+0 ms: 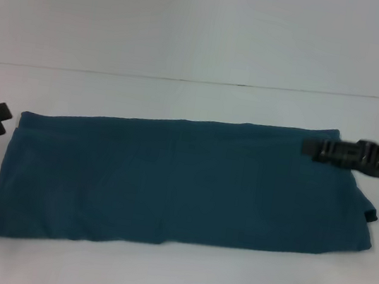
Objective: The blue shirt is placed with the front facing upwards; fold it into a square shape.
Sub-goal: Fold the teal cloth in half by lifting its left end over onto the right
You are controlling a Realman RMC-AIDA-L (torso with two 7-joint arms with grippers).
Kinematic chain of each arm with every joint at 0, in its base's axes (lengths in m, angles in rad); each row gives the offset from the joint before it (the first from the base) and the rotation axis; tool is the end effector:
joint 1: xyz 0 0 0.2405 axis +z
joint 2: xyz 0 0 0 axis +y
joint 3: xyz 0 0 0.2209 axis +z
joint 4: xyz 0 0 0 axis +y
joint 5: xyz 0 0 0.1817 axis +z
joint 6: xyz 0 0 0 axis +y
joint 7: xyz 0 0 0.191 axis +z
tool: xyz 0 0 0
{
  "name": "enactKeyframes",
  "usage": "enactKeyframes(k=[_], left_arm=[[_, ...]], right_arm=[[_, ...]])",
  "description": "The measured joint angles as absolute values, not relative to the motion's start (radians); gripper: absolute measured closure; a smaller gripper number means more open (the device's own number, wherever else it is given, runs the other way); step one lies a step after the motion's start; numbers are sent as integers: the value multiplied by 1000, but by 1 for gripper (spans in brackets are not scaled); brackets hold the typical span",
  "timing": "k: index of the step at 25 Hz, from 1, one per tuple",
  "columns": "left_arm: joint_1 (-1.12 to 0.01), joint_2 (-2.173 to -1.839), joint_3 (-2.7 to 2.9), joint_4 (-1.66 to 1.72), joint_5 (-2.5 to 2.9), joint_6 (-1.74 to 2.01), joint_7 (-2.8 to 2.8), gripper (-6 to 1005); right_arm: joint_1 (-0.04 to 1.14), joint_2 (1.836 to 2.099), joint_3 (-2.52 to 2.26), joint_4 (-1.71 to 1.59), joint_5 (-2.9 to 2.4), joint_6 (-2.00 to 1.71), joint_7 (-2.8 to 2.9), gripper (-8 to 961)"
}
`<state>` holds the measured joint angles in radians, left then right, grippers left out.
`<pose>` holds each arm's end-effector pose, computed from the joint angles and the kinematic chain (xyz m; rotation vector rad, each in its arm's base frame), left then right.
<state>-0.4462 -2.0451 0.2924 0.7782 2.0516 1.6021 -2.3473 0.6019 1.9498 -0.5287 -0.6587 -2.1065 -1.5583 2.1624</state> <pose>-0.2537 0.3204 0.0623 -1.8796 -1.8506 -1.1145 0.2200 0.3449 0.0344 -2.3363 1.5784 0.7670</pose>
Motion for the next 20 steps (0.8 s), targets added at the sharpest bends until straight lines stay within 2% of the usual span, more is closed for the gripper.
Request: enactKeyframes(k=[1,5,9,13,20], left_arm=[[-449,-2045,292,750,2047,1583,-2338,682],[-463,-2044,296,655,2029,1477,-2335,662],[-486,-2049,315,588,2030,1379,-2331,505],[-511,-2054,318,548,2038,1293,-2327,342],[-531,-2061,334,515,2042,1171,-2327,342]], right_arm=[[602,1950,-529,-659,-2107,-1558,2162,373],[598,1982,-523,-637,-2107,-1485,2128,328],[595,2009,-519,-633,-2088,-1413,2134,289],[604,2011,-517,-613,-2076,-1358,2145,250],[598,2007,-514,-608,-2038,-1319,2151,250]])
